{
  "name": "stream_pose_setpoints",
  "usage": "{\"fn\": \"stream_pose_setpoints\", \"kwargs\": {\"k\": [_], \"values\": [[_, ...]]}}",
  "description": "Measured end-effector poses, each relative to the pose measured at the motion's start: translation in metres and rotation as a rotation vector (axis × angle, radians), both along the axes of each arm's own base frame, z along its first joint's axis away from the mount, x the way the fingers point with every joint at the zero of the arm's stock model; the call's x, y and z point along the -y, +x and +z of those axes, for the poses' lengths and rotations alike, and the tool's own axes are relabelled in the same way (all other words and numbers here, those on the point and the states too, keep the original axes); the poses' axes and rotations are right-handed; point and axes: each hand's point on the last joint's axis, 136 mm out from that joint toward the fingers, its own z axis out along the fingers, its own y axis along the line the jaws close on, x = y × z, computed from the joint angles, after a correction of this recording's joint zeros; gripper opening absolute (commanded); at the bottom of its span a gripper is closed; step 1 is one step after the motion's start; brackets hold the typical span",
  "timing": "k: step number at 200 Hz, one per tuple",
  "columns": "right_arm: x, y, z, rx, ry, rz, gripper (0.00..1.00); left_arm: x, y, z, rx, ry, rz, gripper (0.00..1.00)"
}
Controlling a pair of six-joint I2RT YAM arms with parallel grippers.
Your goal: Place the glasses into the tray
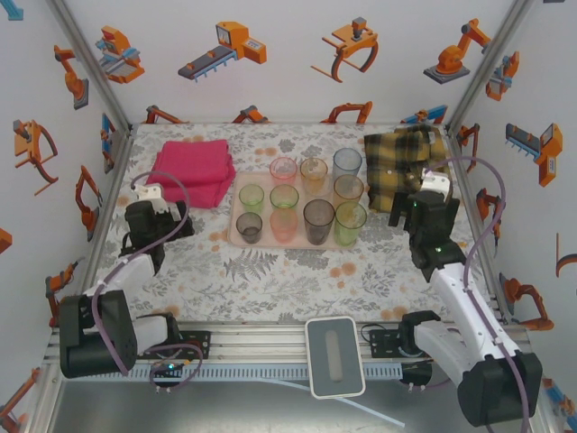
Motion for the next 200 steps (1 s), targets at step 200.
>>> {"fn": "stream_pose_setpoints", "kwargs": {"k": [200], "values": [[0.023, 0.006, -0.082, 0.139, 0.008, -0.039, 0.99, -0.002, 0.029, -0.015, 0.219, -0.007, 0.000, 0.97]]}}
